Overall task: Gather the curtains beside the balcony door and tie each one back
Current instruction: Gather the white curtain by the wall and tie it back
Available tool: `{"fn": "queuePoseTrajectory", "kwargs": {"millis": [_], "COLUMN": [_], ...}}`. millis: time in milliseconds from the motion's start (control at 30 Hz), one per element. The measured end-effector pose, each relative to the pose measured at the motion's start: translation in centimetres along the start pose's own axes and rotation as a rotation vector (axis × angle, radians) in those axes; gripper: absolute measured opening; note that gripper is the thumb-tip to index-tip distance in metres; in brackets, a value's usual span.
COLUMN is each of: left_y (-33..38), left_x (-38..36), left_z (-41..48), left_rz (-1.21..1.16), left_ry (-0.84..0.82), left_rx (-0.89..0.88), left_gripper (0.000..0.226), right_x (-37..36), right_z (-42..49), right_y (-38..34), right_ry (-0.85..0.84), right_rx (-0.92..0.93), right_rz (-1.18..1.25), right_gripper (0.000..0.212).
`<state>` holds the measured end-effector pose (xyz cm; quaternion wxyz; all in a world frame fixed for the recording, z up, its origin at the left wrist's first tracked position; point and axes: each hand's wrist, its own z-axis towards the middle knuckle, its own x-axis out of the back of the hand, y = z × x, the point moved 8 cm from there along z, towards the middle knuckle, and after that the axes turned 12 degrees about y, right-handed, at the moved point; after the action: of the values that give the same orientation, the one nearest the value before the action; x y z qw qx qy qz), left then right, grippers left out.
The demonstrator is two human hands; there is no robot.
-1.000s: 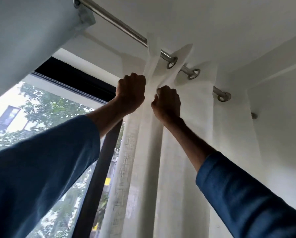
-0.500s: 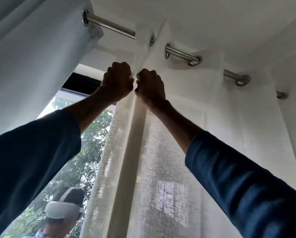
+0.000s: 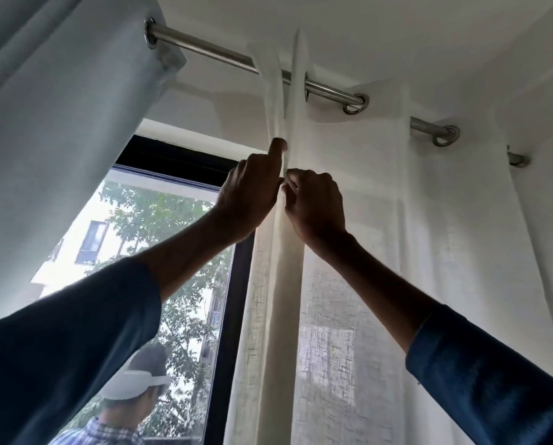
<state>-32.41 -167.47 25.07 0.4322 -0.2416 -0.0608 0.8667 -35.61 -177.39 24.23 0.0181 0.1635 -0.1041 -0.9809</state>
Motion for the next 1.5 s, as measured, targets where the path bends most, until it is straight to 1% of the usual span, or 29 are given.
{"fn": "queuePoseTrajectory", "kwargs": {"millis": [33,67,133,233,333,467,600,700,767,933,1067,1133,1200,1233,1300,1400,1433,1500], "left_y": [0.5,1.0,1.1,-0.1,-0.9,-1.4,-1.6,-1.9,-1.8,-1.1,-0.7,-0.8,-1.1,-1.2,-1.2,-1.8,-2.0,-2.4], "left_x": [0.0,0.0,-0.4,-1.6,-2.6,-3.2,-3.1,-2.8,-2.6,-2.3,-2.7,-3.3,-3.7,-3.7,-3.9,-4.7,-4.8,-5.0], "left_z": [-0.4,-0.7,-1.3,-2.1,-2.9,-3.7,-3.6,-3.7,-3.7,-3.3,-3.4,-3.7,-4.2,-4.3,-4.4,-5.0,-5.2,-5.4], "left_rz": [-0.034,-0.054,-0.064,-0.097,-0.125,-0.177,-0.214,-0.245,-0.24,-0.239,-0.234,-0.273,-0.306,-0.298,-0.241,-0.169,-0.141,-0.113], "left_ry": [0.007,0.005,-0.004,-0.032,-0.083,-0.119,-0.164,-0.14,-0.123,-0.128,-0.184,-0.219,-0.207,-0.188,-0.173,-0.221,-0.221,-0.2], "left_rx": [0.001,0.002,0.017,0.084,0.146,0.275,0.381,0.441,0.435,0.386,0.364,0.438,0.564,0.599,0.606,0.638,0.638,0.621], "left_gripper": [0.031,0.028,0.023,0.016,0.021,0.018,0.021,0.024,0.021,0.018,0.02,0.026,0.036,0.041,0.047,0.03,0.028,0.03], "right_x": [0.1,0.3,0.4,0.6,0.7,0.0,-0.7,-1.1,-1.1,-0.9,-1.1,-0.9,-0.7,-0.5,-0.2,0.3,0.4,0.7], "right_z": [-0.2,-0.3,-0.8,-1.8,-2.8,-4.0,-4.8,-5.3,-5.5,-5.9,-6.9,-7.2,-7.5,-7.7,-7.9,-8.0,-8.0,-7.9], "right_y": [0.2,0.4,0.8,1.0,1.1,0.8,0.6,0.7,0.9,1.5,1.4,1.5,1.5,1.5,1.4,1.2,1.3,2.3], "right_ry": [0.011,0.017,-0.006,-0.02,-0.002,-0.044,-0.07,-0.077,-0.074,-0.058,-0.077,-0.069,-0.076,-0.087,-0.102,-0.141,-0.174,-0.209], "right_rx": [0.003,0.008,0.026,0.087,0.125,0.189,0.224,0.236,0.247,0.251,0.236,0.234,0.247,0.252,0.255,0.28,0.29,0.288], "right_rz": [-0.005,-0.011,-0.044,-0.079,-0.094,-0.107,-0.095,-0.133,-0.152,-0.175,-0.131,-0.091,-0.053,-0.039,-0.011,0.039,0.047,0.052], "right_gripper": [0.024,0.022,0.009,0.008,0.012,0.008,0.013,0.022,0.027,0.026,0.015,0.015,0.021,0.023,0.022,0.019,0.022,0.028]}}
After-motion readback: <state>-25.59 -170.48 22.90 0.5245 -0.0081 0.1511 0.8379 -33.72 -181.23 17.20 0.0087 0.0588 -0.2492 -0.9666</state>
